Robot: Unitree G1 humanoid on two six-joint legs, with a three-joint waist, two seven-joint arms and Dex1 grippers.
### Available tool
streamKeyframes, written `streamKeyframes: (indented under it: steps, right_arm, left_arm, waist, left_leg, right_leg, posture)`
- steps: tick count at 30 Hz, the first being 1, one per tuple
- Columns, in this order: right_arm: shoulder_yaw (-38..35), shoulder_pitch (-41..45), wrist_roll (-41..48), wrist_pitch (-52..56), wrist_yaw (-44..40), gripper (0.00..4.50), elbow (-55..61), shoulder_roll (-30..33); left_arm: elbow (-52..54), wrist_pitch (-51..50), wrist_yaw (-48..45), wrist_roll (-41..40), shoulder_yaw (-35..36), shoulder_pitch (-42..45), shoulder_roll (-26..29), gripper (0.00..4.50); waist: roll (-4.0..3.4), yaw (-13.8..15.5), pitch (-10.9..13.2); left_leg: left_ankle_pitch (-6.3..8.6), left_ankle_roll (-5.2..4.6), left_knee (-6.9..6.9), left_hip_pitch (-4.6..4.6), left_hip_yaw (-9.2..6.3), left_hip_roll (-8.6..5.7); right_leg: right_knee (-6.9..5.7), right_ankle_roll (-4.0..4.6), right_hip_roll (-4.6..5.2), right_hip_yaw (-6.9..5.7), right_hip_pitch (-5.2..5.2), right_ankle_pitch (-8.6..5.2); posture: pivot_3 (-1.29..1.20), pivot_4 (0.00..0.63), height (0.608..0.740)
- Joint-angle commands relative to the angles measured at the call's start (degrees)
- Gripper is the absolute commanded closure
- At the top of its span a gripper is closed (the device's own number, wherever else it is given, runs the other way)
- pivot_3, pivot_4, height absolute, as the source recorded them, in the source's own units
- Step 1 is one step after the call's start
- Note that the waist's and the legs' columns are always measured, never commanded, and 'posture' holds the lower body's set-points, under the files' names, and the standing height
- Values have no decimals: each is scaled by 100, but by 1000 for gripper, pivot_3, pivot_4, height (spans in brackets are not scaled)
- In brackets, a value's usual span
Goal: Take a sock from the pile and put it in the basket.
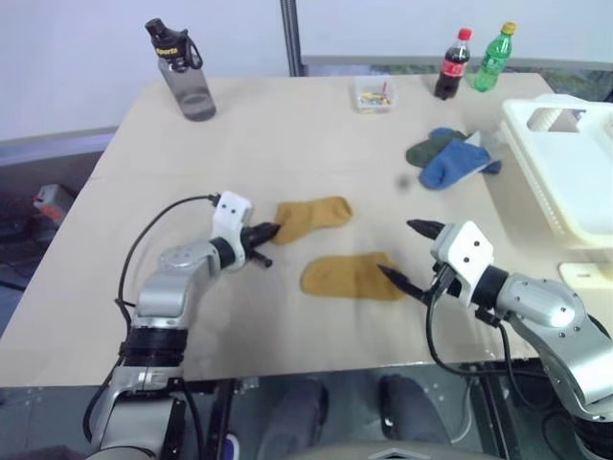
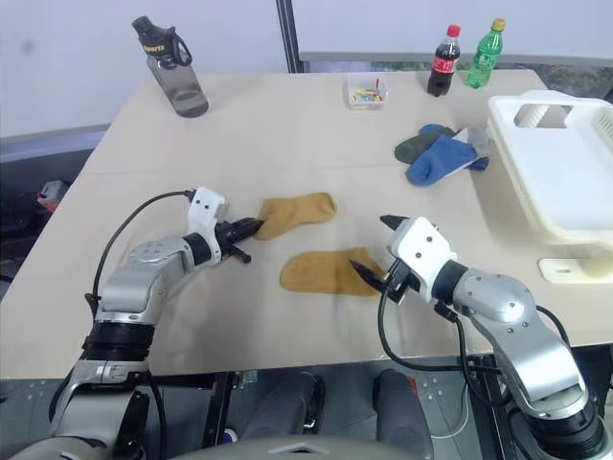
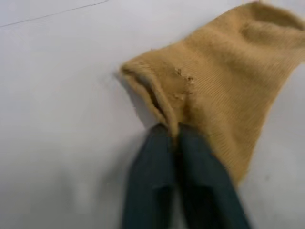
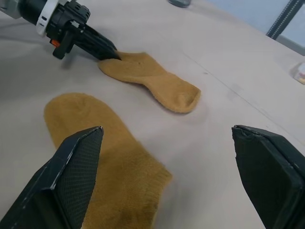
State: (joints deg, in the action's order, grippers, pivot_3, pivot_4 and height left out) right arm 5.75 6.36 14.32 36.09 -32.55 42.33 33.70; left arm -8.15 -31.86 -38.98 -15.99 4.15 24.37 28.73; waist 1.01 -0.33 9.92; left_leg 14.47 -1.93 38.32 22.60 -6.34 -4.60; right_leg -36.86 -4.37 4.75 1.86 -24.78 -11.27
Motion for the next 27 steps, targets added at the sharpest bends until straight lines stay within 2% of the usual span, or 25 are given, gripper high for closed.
streamKeyframes:
  steps: [1, 5, 7, 10, 12, 14, 16, 19, 21, 25, 27]
  right_arm:
    - [-138, -108, -56, -110, 34, 0, 292, 113]
    - [-143, -187, -56, -164, 23, 0, 326, 145]
    - [-191, -223, -36, -209, 3, 0, 291, 154]
    - [-252, -225, -2, -264, -6, 0, 221, 142]
    - [-267, -187, -9, -313, -7, 0, 148, 138]
    - [-270, -123, -36, -365, 2, 0, 50, 124]
    - [-258, -66, -76, -393, 47, 0, -19, 96]
    - [-230, -28, -156, -382, 168, 0, -48, 41]
    - [-209, -28, -212, -308, 275, 0, -4, -4]
    - [-204, -106, -300, -121, 480, 0, 238, -72]
    - [-171, -146, -331, 18, 604, 0, 362, -131]
  left_arm:
    - [29, -421, -501, -888, 620, 95, 49, 4479]
    - [-108, -819, -722, -1303, 1210, 57, 579, 4479]
    - [-103, -1288, -644, -1451, 1544, 226, 1112, 4479]
    - [-149, -2272, -938, -1993, 1832, 926, 1975, 4479]
    - [-93, -3353, -1359, -2559, 1646, 1652, 2474, 4479]
    - [211, -3927, -1548, -2534, 833, 2187, 2729, 4479]
    - [383, -4427, -1094, -2356, 178, 2603, 2364, 4479]
    - [509, -4459, -90, -2020, -295, 2671, 1039, 4479]
    - [220, -4001, 545, -1528, -679, 2496, 183, 4479]
    - [-592, -2865, 906, -849, -1250, 2277, -853, 4479]
    - [-886, -2677, 922, -829, -1240, 2343, -1281, 3770]
  waist:
    - [0, -12, 0]
    - [0, -63, 1]
    - [3, -65, 3]
    - [19, -41, 13]
    - [27, 0, 16]
    - [29, 27, 15]
    - [10, 32, 8]
    - [-28, 76, -5]
    - [-17, 78, 2]
    - [2, -54, 14]
    - [1, -49, 12]
  left_leg:
    - [0, 0, 0, 0, 0, 0]
    - [0, 0, -1, 2, -3, 2]
    - [0, 0, -2, 1, -4, 5]
    - [1, -1, -1, 5, -16, 8]
    - [0, 0, 5, 10, -39, 0]
    - [0, -1, 10, 14, -52, -12]
    - [0, 0, 11, 4, -52, -23]
    - [2, -3, -2, -52, -50, -31]
    - [2, -3, -11, -69, -54, -22]
    - [-14, 25, -12, -45, -39, -14]
    - [-14, 25, -13, -33, -27, -15]
  right_leg:
    - [0, 0, 0, 0, 0, 0]
    - [0, 0, -2, -3, -2, 0]
    - [0, 0, -5, -4, -2, 0]
    - [1, 1, -8, -18, -1, -1]
    - [6, 0, -4, -40, 3, -1]
    - [8, -1, 5, -52, 11, -1]
    - [14, -4, 18, -55, 29, -3]
    - [16, -19, 26, -50, 86, -14]
    - [17, -37, 18, -51, 104, -27]
    - [9, -13, 11, -30, 63, -13]
    - [6, -12, 14, -20, 42, -12]
  posture:
    - [0, 150, 740]
    - [0, 150, 740]
    - [0, 150, 740]
    - [0, 150, 740]
    - [0, 150, 740]
    - [0, 150, 740]
    - [0, 150, 740]
    - [0, 150, 740]
    - [0, 150, 740]
    - [0, 150, 740]
    - [0, 150, 740]
